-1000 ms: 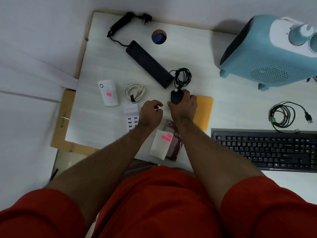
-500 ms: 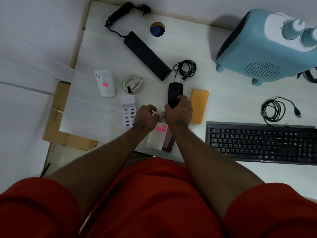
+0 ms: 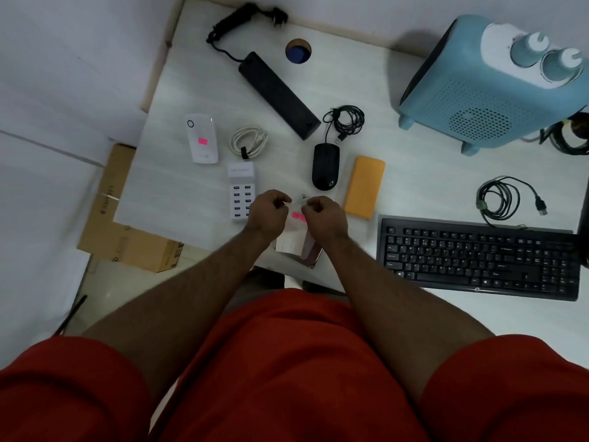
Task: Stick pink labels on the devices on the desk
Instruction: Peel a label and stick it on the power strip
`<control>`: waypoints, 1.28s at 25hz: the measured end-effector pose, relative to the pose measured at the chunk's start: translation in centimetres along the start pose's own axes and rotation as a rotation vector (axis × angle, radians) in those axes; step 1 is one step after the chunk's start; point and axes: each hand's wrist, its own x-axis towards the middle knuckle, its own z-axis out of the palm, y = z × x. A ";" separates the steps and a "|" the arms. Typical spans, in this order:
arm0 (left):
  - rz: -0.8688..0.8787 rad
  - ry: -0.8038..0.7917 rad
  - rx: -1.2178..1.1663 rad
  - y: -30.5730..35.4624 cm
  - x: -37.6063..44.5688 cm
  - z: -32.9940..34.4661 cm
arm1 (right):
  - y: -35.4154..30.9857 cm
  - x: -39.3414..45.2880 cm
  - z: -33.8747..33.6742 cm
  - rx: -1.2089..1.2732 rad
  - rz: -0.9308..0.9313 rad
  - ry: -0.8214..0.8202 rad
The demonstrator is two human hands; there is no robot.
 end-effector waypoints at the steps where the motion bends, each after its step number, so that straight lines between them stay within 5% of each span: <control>1: 0.014 0.019 -0.041 0.5 0.2 -0.5 | -0.4 0.0 0.0 0.035 0.022 -0.035; 9: 0.006 0.158 -0.211 3.2 2.3 -3.7 | -4.8 1.2 -1.5 0.775 0.315 -0.251; 13: 0.004 0.190 -0.166 4.1 2.8 -4.2 | -5.8 1.3 -1.6 0.842 0.325 -0.265; 20: 0.503 0.345 0.510 4.6 3.3 -4.5 | -7.4 2.0 -1.4 0.850 0.247 -0.251; 32: 0.484 0.158 0.386 6.1 5.3 -5.1 | -8.8 3.3 -1.8 0.750 0.147 -0.267</control>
